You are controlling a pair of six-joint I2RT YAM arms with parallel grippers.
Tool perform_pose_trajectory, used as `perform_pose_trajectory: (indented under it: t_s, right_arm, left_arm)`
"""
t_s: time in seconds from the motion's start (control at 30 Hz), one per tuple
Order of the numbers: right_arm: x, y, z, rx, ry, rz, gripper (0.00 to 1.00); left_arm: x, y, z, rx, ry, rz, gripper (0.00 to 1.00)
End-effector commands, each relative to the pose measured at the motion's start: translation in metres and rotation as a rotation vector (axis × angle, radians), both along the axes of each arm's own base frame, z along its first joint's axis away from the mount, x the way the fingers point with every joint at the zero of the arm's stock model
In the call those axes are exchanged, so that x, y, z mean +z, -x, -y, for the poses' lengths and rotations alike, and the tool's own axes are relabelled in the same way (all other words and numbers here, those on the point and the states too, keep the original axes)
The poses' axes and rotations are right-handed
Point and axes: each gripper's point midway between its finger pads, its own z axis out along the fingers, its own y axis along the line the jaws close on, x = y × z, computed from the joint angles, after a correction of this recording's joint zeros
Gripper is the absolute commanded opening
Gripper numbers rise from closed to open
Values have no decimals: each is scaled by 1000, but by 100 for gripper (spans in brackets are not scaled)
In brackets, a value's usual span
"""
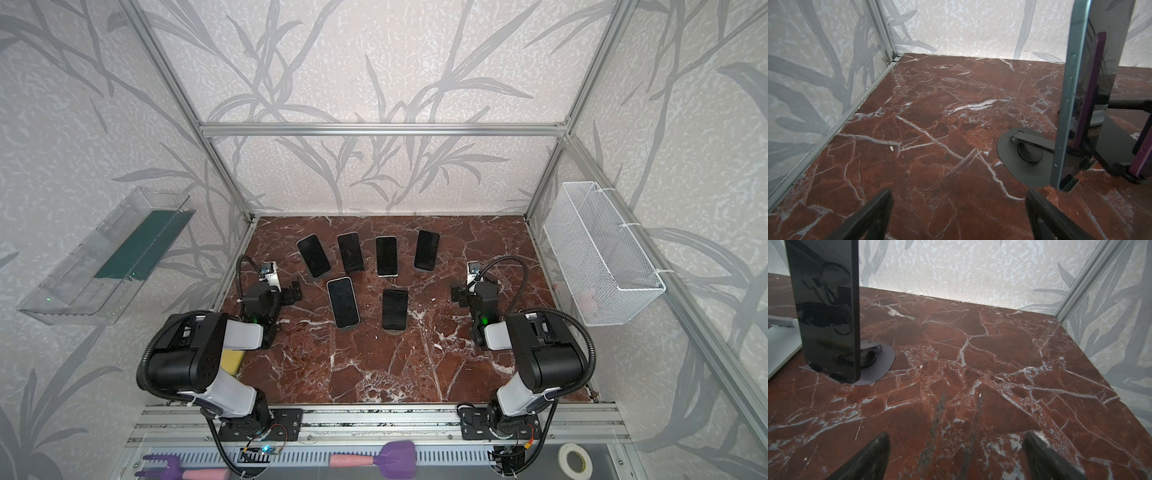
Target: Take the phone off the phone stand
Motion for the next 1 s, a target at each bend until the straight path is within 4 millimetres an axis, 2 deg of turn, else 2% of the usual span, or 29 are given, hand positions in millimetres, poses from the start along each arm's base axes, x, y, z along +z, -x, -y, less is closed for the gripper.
perform_pose_trajectory:
  t_s: [0.0,0.7,0.97]
  right_arm:
    - [11,-3,-4,5,10,38,99]
    - [11,-3,-5,10,11,40,99]
    - [12,-2,-11,46,16,45,99]
  left_arm:
    - [12,-3,-1,5,-13,35,99]
    - [12,-3,-1,2,-13,34,99]
    - [12,-4,-1,0,-2,33,99]
